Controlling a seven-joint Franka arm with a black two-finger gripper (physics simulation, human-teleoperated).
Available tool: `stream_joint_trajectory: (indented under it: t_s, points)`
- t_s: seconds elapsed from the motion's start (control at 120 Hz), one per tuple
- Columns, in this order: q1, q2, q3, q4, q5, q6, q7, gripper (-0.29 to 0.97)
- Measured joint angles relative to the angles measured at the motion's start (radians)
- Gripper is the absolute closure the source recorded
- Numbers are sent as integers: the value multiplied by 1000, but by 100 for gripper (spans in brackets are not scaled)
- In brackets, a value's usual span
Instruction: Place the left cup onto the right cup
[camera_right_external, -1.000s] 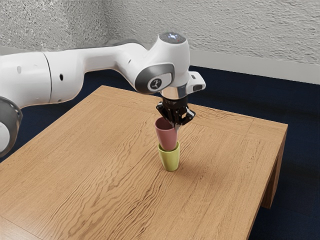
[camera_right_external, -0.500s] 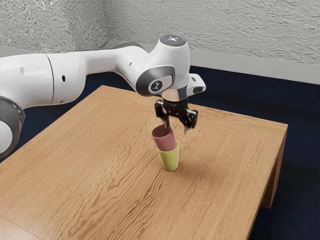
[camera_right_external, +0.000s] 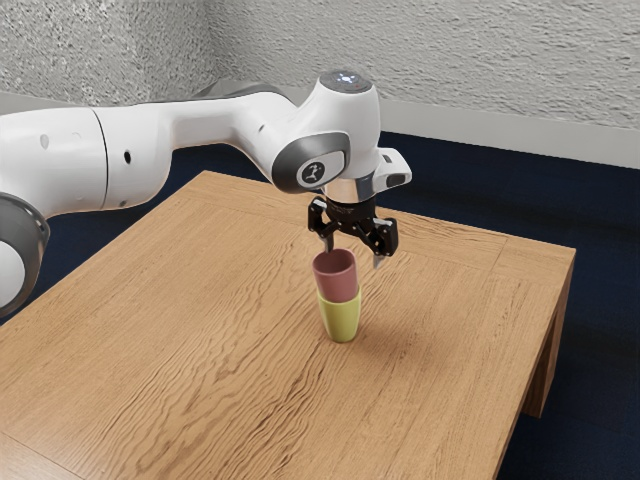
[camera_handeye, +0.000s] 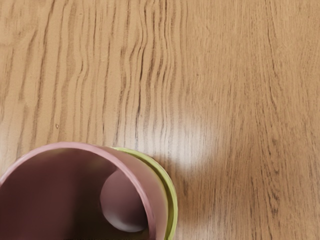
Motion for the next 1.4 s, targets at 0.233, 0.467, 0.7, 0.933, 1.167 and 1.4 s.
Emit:
stream_joint_trajectory:
  t_s: [0.233, 0.467, 0.7, 0.933, 1.167, 1.4]
  points:
    - [0, -19, 0, 1, -1, -3, 0, 1]
    - [-1, -76, -1, 1, -5, -30, 2, 0]
    - [-1, -154, 0, -3, -42, -92, 5, 0]
    - [1, -247, 107, -51, -156, -166, 28, 0]
    - [1, -340, 216, -83, -199, -223, 80, 0]
    - [4, -431, 304, -106, -206, -276, 161, 0]
